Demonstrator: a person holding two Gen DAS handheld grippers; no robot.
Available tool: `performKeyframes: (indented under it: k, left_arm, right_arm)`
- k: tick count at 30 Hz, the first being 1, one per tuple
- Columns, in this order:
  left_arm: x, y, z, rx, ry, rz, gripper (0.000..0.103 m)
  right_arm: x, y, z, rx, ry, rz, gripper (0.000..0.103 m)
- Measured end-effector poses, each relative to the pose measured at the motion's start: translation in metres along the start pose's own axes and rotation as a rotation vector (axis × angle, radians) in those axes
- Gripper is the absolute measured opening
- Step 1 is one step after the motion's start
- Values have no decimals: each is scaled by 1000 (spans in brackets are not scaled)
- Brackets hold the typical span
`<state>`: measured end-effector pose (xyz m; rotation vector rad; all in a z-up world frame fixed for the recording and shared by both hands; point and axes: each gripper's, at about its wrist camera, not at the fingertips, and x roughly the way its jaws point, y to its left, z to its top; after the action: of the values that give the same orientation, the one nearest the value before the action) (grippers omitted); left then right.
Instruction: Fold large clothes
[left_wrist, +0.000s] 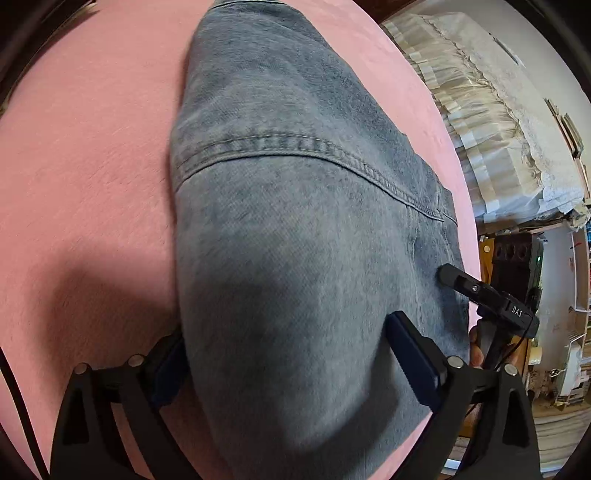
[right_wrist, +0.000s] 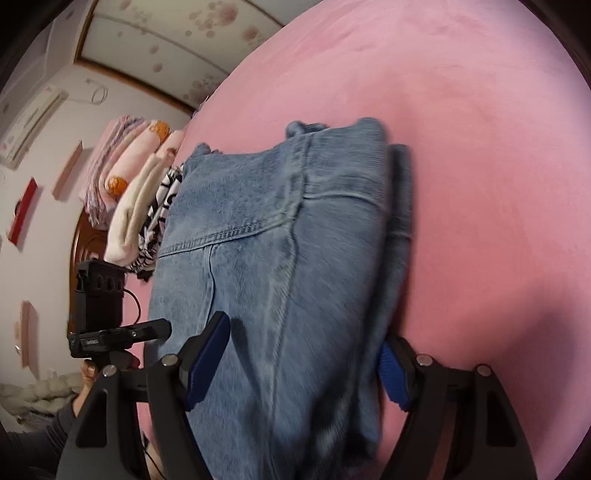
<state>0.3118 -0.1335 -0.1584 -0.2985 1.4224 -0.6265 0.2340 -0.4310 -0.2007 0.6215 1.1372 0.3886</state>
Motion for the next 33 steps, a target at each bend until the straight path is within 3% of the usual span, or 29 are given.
performKeyframes:
  k: [6, 11, 16, 19, 20, 24, 28, 33]
  left_arm:
    - [12, -15, 4, 45, -3, 66, 102]
    - [14, -18, 9, 58, 8, 76, 102]
    - [14, -20, 9, 64, 9, 90, 102]
    - [15, -22, 7, 69, 4, 103, 103]
    - [16, -25, 7, 69, 3, 109, 102]
    - [11, -31, 3, 54, -36, 135, 83]
    - [-4, -42, 0, 61, -86, 163, 61]
    - [-31, -66, -18, 122, -144, 231, 49]
  right_arm:
    - [19, 11, 6, -53, 69, -67, 77]
    - [22, 13, 7, -41, 67, -69, 77]
    - [24, 20, 4, -70, 47, -127, 75]
    - [21, 20, 3, -61, 26, -136, 62]
    - [19, 17, 4, -46, 21, -128, 53]
    - [14, 16, 3, 3, 2, -111, 32]
    - [7, 38, 0, -31, -27, -178, 23]
    - [-12, 78, -13, -76, -101, -219, 19]
